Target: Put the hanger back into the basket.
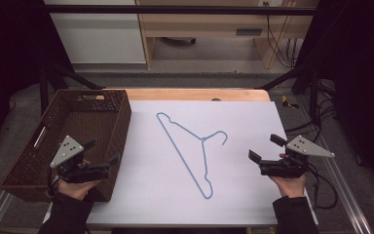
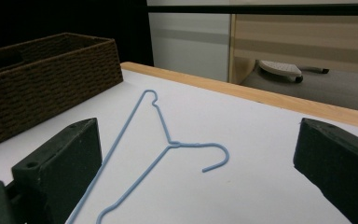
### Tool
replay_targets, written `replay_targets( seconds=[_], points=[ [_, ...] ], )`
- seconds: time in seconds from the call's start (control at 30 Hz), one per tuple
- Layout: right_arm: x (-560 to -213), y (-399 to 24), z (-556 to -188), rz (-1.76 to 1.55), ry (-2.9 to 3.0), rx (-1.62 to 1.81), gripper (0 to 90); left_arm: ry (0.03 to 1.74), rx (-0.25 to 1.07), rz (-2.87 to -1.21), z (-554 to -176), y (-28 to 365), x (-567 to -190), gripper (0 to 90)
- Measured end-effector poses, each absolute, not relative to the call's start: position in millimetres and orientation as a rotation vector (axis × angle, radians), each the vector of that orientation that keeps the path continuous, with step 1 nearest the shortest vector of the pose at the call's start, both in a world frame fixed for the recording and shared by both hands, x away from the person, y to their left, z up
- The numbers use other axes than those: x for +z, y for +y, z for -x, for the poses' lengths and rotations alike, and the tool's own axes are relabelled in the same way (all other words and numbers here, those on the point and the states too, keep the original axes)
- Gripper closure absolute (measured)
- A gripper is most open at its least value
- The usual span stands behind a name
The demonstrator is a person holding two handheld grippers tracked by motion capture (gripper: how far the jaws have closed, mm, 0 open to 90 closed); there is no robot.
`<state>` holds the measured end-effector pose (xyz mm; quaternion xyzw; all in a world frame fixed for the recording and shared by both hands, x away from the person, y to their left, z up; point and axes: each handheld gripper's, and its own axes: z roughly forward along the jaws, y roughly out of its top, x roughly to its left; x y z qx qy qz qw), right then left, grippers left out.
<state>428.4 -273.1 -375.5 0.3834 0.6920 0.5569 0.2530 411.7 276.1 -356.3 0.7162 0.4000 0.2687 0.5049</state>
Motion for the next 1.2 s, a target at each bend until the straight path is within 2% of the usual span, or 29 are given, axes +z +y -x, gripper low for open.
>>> replay_targets(
  seconds=[0.7,1.2],
  points=[
    [-375.0,-246.2,-432.8,-1.036,1.968,1.433,3.8,0.949,0.658,-1.729,-408.5,272.3,-353.9,3.8],
    [-387.2,-178.6,-464.3,-1.024,2.147,1.292,7.3,0.962,0.663,-1.718,-409.1,277.7,-351.9,3.8]
  ],
)
